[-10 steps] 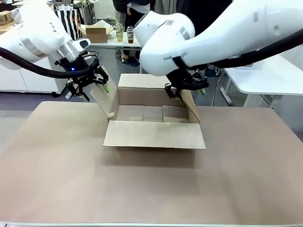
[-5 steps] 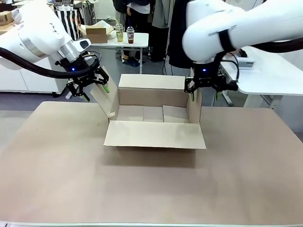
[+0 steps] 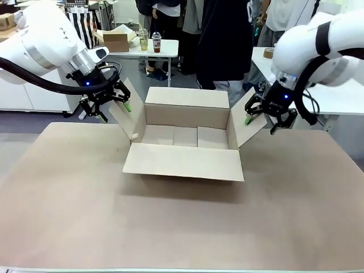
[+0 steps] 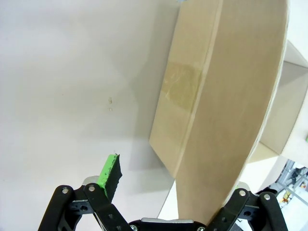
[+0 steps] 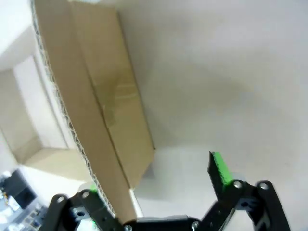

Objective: Pack the gift set into the box.
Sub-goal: Place both hands on the side flaps of the Package Box and spread them outward, then lift both hands away from the flaps of the Package Box, then press and hold the closed box until the human finishes sealing it.

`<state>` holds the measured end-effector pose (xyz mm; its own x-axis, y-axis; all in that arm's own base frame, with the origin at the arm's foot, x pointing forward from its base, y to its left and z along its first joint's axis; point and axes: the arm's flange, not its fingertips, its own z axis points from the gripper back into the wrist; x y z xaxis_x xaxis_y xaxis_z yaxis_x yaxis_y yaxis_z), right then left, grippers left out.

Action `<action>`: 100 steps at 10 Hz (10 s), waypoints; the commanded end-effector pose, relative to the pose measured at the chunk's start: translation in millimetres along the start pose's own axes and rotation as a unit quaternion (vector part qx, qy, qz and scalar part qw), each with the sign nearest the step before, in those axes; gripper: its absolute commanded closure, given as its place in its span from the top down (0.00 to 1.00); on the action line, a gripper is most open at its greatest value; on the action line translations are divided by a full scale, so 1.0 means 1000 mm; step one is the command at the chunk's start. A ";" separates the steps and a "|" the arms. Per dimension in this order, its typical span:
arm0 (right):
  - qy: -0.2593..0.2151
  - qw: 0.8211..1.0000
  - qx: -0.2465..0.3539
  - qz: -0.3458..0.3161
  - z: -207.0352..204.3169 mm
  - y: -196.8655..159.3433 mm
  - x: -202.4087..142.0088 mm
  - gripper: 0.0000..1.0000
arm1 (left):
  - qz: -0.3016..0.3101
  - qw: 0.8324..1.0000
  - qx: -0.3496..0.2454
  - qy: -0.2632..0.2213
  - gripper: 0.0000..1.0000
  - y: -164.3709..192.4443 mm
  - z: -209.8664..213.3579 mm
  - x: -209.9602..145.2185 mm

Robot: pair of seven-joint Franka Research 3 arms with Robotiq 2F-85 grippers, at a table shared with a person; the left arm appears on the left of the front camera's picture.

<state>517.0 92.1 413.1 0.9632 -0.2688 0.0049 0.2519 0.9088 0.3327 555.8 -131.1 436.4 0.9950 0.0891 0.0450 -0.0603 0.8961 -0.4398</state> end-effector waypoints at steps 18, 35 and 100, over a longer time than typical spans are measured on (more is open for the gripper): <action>0.006 0.999 0.041 0.003 -0.007 -0.016 -0.001 1.00 | 0.005 1.000 0.011 -0.003 1.00 -0.001 0.001 0.001; 0.006 0.999 0.041 0.003 -0.007 -0.016 -0.001 1.00 | 0.005 1.000 0.011 -0.003 1.00 -0.001 0.001 0.001; 0.138 0.912 0.379 -0.071 0.256 -0.192 -0.151 1.00 | -0.137 0.913 -0.375 -0.081 1.00 0.072 0.202 -0.251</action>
<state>299.6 -121.7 587.0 0.9371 -0.1880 -0.2941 0.3442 0.3568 0.8685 285.3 -4.4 573.1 0.9382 0.0417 0.3435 0.3082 0.3503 -0.8845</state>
